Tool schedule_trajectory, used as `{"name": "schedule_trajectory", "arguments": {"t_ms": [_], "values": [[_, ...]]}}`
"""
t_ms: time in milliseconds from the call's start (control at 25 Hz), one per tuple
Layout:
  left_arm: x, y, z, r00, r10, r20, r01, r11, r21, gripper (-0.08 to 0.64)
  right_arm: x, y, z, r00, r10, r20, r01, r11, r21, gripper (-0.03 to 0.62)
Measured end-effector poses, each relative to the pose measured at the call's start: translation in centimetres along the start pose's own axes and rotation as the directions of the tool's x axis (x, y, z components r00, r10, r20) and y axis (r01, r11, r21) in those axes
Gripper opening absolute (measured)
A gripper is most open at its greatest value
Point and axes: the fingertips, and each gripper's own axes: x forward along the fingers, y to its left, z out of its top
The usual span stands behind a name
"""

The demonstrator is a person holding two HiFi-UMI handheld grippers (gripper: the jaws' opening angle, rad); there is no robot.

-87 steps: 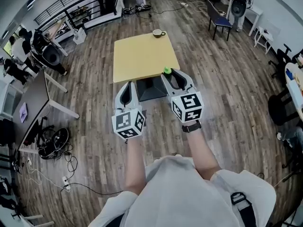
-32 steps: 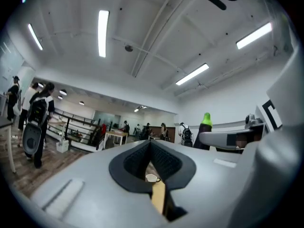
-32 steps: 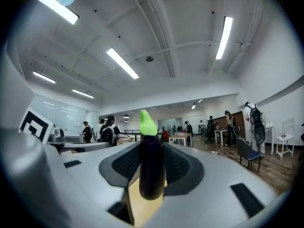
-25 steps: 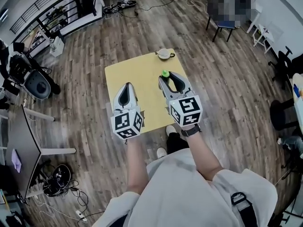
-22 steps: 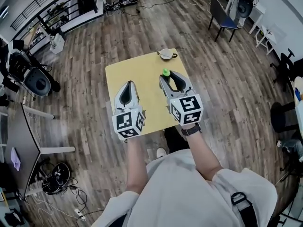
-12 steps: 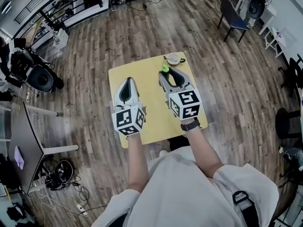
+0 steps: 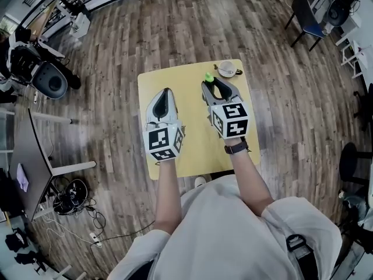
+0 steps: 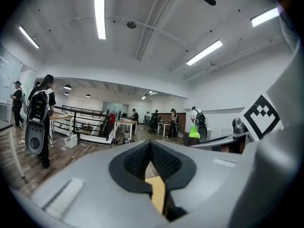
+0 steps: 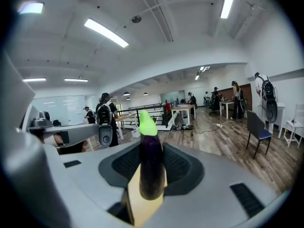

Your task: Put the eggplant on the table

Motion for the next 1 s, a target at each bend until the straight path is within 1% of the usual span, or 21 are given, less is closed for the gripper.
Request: {"name": "schedule_trajectory", "arguments": {"t_ms": [160, 280, 400, 600, 760, 840, 1000], "values": [[1.7, 1.9, -1.4, 0.999, 0.048, -0.022, -0.048, 0.999, 0.026, 0.008, 3.3, 0.1, -1.7, 0.998, 0.024, -0.062, -0.023, 1.000, 0.017, 0.143], [3.2, 2.9, -2.2, 0.998, 0.063, -0.025, -0.062, 0.997, 0.035, 0.008, 5.5, -0.1, -3.0, 0.993, 0.043, -0.108, -0.040, 0.999, 0.031, 0.143], [4.8, 2.9, -3.7, 0.998, 0.047, -0.044, -0.046, 0.998, 0.031, 0.008, 7.1, -0.7, -4.8, 0.987, 0.058, -0.151, -0.052, 0.998, 0.043, 0.143], [6.6, 3.4, -6.4, 0.995, 0.036, -0.088, -0.037, 0.999, -0.012, 0.008, 9.1, -1.6, -7.8, 0.973, 0.064, -0.221, -0.052, 0.997, 0.060, 0.143], [7.4, 3.6, -8.2, 0.995, 0.032, -0.095, -0.034, 0.999, -0.025, 0.008, 10.1, -2.4, -10.2, 0.960, 0.064, -0.271, -0.044, 0.996, 0.078, 0.143], [7.9, 3.6, -9.3, 0.995, 0.022, -0.101, -0.025, 0.999, -0.033, 0.008, 10.5, -2.6, -11.6, 0.951, 0.064, -0.301, -0.039, 0.995, 0.088, 0.143], [8.4, 3.7, -12.0, 0.990, 0.015, -0.140, -0.023, 0.998, -0.056, 0.008, 11.3, -2.7, -14.7, 0.925, 0.079, -0.372, -0.044, 0.994, 0.102, 0.143]]}}
